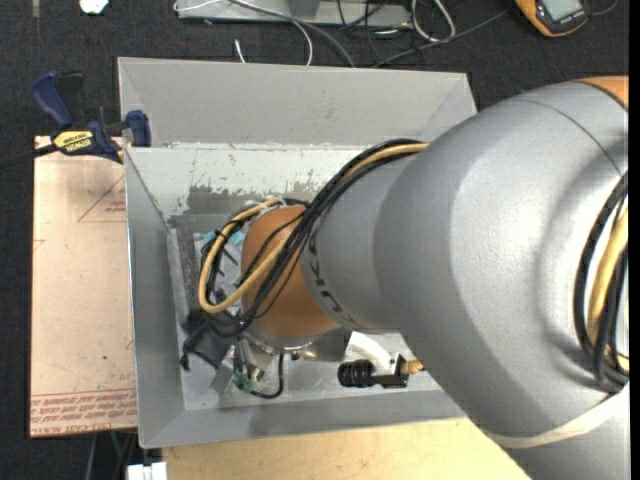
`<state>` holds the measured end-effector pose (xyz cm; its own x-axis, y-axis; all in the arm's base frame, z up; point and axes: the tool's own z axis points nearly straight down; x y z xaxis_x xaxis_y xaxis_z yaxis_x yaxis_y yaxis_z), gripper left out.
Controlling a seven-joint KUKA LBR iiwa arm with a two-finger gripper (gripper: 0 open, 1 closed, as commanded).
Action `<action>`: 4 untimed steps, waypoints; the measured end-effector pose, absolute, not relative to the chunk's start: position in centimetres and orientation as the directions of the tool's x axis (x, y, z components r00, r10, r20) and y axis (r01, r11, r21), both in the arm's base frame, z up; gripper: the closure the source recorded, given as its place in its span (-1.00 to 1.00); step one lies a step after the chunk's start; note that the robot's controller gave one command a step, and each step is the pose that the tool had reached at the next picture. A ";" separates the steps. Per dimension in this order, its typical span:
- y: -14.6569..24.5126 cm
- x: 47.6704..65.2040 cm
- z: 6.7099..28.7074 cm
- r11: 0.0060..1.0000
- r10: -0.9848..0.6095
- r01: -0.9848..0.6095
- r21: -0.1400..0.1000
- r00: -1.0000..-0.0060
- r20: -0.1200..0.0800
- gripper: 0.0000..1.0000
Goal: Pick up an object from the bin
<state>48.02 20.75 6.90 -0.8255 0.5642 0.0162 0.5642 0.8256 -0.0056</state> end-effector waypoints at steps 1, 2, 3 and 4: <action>20.6 48.1 6.9 0.825 0.566 0.566 -0.005 -0.824 0.013 1.00; 20.6 48.2 8.1 0.824 0.566 0.566 -0.004 -0.824 0.011 1.00; 20.6 48.1 10.4 0.825 0.565 0.565 -0.004 -0.825 0.012 1.00; 20.6 48.2 11.4 0.825 0.565 0.565 -0.003 -0.825 0.011 1.00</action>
Offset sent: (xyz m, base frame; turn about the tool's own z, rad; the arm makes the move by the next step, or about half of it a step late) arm 0.0006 -0.0009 0.0221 0.0011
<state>48.19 20.59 11.42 -0.8251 0.5648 0.0113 0.5648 0.8252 -0.0027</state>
